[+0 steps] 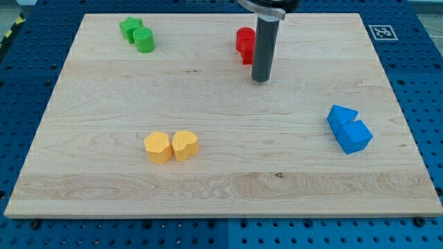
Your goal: Point your arm in between the triangle and red star
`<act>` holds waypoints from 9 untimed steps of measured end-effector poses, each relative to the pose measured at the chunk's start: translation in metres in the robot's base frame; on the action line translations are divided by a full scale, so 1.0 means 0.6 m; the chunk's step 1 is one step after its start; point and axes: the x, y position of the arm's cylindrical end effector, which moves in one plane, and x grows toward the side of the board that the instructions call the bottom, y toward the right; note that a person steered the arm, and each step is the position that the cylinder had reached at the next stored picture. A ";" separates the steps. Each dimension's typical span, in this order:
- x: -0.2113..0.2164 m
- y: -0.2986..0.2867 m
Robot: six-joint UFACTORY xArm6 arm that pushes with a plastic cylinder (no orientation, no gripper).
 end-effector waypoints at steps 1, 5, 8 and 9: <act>0.012 0.000; 0.022 0.000; 0.060 0.073; 0.060 0.140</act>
